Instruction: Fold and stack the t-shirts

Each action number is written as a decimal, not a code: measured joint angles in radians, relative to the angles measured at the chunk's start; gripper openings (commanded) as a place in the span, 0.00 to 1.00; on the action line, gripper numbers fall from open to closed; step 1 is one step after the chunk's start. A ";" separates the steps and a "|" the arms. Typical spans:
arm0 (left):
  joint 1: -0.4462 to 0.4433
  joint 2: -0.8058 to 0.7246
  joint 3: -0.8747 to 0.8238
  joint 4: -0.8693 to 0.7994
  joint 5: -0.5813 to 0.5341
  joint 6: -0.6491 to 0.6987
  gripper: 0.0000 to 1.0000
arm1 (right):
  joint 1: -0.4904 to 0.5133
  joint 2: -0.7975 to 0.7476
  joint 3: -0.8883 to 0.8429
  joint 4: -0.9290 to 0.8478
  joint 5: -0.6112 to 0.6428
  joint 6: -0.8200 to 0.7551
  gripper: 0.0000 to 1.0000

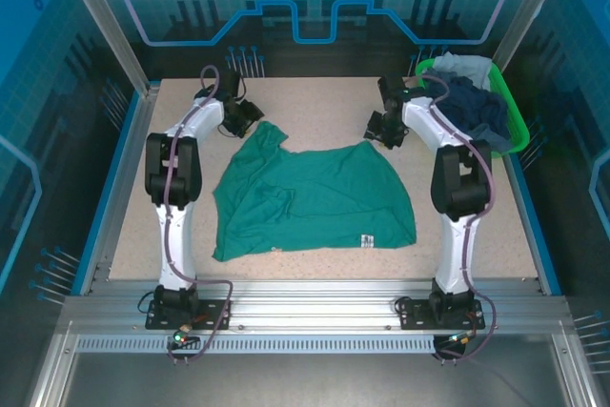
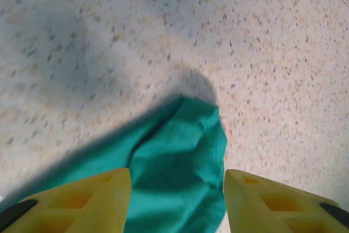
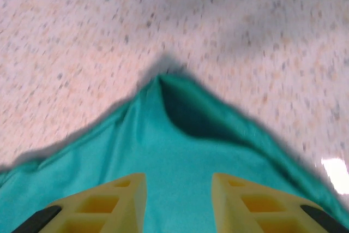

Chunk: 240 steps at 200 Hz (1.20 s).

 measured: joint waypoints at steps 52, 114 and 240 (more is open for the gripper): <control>0.002 0.108 0.136 0.051 0.054 0.047 0.55 | -0.005 0.202 0.185 -0.026 -0.023 -0.108 0.39; 0.002 0.142 0.161 0.037 0.064 0.077 0.56 | -0.005 0.258 0.240 -0.059 -0.065 -0.115 0.15; -0.051 0.274 0.390 -0.175 -0.084 0.189 0.40 | -0.005 0.268 0.285 -0.084 -0.065 -0.097 0.04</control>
